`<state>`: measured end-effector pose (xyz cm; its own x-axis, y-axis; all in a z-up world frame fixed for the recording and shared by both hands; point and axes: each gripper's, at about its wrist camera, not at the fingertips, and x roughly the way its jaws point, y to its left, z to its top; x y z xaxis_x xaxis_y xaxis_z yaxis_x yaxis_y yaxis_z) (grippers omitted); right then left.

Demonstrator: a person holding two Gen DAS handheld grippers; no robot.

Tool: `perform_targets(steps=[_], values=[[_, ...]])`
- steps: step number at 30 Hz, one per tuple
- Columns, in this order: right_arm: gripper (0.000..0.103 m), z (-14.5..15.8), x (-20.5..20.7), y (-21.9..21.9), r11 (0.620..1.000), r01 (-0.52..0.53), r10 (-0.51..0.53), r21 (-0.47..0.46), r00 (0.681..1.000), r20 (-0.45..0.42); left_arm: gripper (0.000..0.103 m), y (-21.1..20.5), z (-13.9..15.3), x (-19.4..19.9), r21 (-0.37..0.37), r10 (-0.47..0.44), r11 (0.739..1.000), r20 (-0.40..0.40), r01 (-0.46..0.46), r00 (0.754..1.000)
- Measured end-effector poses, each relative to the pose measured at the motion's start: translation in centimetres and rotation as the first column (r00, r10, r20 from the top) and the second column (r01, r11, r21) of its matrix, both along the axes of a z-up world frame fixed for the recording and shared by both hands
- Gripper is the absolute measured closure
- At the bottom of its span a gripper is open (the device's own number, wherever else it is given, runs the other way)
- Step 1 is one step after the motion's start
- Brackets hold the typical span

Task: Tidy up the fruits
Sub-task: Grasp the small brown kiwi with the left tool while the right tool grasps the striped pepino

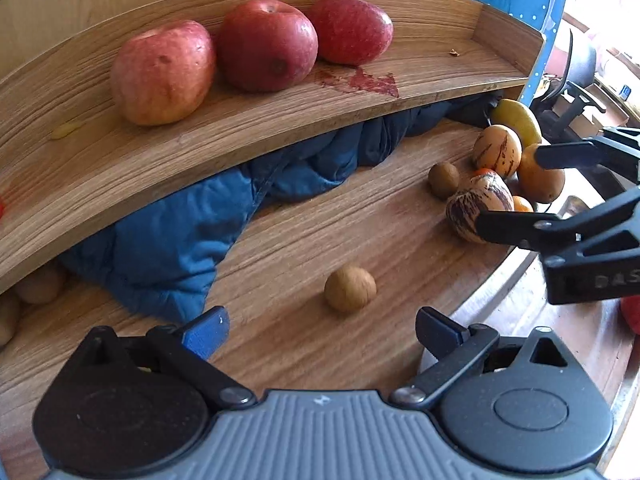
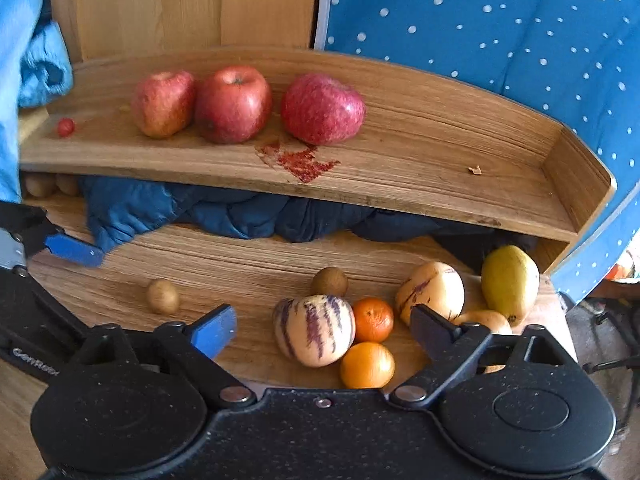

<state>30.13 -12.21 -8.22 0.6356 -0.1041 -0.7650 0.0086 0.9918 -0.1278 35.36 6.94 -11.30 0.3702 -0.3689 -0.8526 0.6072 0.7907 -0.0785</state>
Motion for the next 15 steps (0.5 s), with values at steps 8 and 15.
perform_targets(steps=[8,15], values=[[0.029,-1.4,1.4,0.7,0.999,0.009,-0.01,-0.035,1.0,-0.028,0.017,-0.4,-0.5,0.5,-0.017,-0.06,0.998,0.038,0.061,0.997],[0.047,-2.1,1.5,1.7,0.998,0.026,-0.028,-0.052,0.999,-0.032,0.034,-0.7,-0.4,0.6,-0.016,-0.081,0.996,0.077,0.082,0.994]])
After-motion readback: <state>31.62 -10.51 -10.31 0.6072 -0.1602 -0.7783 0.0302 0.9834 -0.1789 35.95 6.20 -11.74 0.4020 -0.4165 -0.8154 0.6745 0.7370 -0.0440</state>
